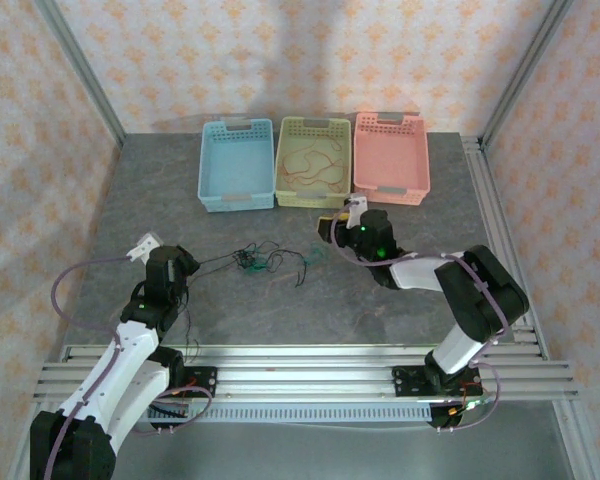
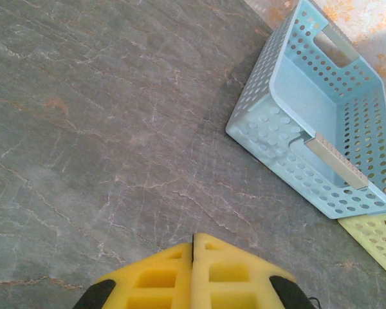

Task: Untangle the cables

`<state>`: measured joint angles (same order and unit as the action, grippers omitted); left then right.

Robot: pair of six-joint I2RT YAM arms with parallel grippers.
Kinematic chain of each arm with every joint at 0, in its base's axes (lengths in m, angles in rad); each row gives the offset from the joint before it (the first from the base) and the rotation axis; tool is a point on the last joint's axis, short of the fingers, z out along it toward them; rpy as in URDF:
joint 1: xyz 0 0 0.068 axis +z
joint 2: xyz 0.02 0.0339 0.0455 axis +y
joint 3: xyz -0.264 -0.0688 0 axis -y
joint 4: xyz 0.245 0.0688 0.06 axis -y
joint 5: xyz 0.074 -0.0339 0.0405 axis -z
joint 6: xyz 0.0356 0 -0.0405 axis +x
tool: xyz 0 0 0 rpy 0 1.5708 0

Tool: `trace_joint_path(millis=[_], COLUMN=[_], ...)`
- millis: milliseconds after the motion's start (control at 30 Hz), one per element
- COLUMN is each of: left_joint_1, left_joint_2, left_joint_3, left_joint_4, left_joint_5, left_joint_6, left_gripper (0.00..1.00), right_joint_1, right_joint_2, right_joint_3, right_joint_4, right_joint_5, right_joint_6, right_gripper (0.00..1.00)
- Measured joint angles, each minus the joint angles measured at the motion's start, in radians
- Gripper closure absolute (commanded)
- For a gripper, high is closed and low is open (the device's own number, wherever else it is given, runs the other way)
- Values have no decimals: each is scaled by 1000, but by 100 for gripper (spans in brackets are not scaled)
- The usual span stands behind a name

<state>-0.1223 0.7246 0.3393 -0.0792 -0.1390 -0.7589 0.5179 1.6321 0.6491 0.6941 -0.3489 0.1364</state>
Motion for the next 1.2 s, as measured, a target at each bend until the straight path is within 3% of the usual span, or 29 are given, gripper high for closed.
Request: trace_joint_path(millis=[267, 400, 500, 600, 733, 800, 867, 933, 967, 1200], left_joint_1=[0, 0, 0, 0, 0, 0, 0, 0, 0, 0], left_joint_2=[0, 0, 0, 0, 0, 0, 0, 0, 0, 0], left_joint_3=[0, 0, 0, 0, 0, 0, 0, 0, 0, 0], left_joint_4=[0, 0, 0, 0, 0, 0, 0, 0, 0, 0], left_joint_5=[0, 0, 0, 0, 0, 1, 1, 1, 1, 1], left_joint_6=[0, 0, 0, 0, 0, 0, 0, 0, 0, 0], left_gripper=[100, 100, 100, 100, 100, 100, 100, 100, 100, 100], right_joint_1=[44, 72, 75, 75, 75, 75, 75, 75, 75, 75], right_joint_2=[68, 113, 124, 125, 125, 125, 125, 125, 124, 95], right_joint_3=[83, 103, 105, 112, 119, 119, 118, 116, 116, 102], right_joint_4=[-201, -249, -272, -280, -282, -282, -277, -268, -266, -259], right_joint_5=[-49, -54, -57, -63, -63, -63, -63, -58, -58, -33], right_joint_6=[-60, -82, -92, -101, -107, -109, -108, -102, -103, -100], right_gripper=[43, 47, 54, 69, 82, 84, 79, 58, 53, 46])
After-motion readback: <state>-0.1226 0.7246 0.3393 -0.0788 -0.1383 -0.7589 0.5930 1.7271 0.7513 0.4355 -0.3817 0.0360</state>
